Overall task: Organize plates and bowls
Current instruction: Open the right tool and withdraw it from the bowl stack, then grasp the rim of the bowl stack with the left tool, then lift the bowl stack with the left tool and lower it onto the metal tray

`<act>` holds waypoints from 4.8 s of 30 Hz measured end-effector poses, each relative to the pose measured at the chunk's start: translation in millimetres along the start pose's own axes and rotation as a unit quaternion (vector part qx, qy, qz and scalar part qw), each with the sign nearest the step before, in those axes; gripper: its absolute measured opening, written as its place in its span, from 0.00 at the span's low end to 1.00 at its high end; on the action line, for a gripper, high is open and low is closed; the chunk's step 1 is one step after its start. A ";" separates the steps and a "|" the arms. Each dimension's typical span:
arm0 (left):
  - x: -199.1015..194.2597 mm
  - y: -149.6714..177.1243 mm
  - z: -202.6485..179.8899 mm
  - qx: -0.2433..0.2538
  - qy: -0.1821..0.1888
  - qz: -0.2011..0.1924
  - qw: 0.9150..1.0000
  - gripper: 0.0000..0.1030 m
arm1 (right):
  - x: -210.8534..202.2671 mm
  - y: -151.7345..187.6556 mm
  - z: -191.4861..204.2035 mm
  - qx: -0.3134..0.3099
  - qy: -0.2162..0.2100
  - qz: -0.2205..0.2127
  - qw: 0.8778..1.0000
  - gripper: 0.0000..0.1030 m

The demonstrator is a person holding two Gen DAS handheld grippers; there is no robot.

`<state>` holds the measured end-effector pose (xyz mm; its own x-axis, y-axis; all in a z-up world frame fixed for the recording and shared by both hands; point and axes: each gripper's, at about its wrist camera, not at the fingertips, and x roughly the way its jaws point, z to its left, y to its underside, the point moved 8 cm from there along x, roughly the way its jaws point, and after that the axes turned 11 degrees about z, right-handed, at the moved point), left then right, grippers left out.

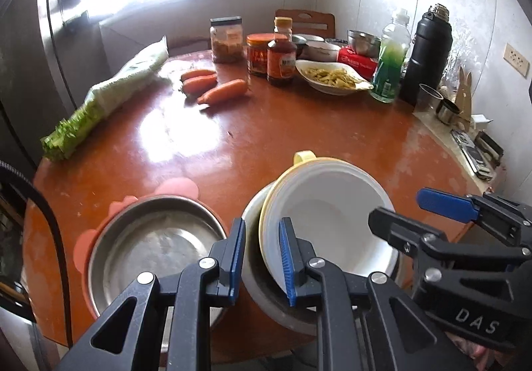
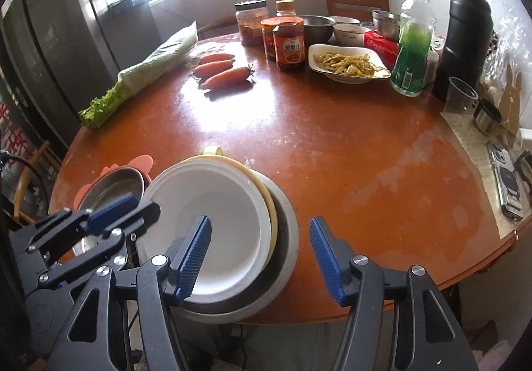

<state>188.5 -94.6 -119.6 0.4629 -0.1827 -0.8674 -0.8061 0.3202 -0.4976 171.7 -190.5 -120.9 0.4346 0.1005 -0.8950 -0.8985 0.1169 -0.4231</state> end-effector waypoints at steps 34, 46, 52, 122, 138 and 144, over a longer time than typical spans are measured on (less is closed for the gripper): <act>-47.8 48.5 5.3 0.010 0.094 -0.065 0.993 0.41 | 7.4 13.0 -46.9 0.058 -0.065 0.023 0.996 0.61; -21.8 67.0 4.1 -0.012 0.089 -0.010 0.996 0.41 | 18.8 14.8 -55.1 0.062 -0.073 0.031 0.995 0.60; -8.2 61.5 0.7 -0.023 0.103 0.007 0.994 0.41 | 22.6 16.8 -58.6 0.063 -0.088 0.031 0.994 0.54; -9.9 29.7 -0.8 -0.071 0.118 -0.023 0.990 0.36 | 3.7 1.6 -55.2 0.054 -0.164 -0.002 0.985 0.09; -56.5 20.0 53.9 -0.106 0.051 -0.072 0.990 0.36 | -14.8 -36.0 16.7 -0.020 -0.182 -0.022 0.983 0.09; -65.1 28.6 86.3 -0.132 0.025 -0.076 0.988 0.35 | -5.9 -43.7 53.4 -0.047 -0.200 -0.013 0.979 0.09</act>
<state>167.2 6.6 -77.2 0.5727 -0.2582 -0.7780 -0.7996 0.0335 -0.5996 211.8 -143.4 -89.6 0.4294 0.4797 -0.7652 -0.8806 0.0340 -0.4727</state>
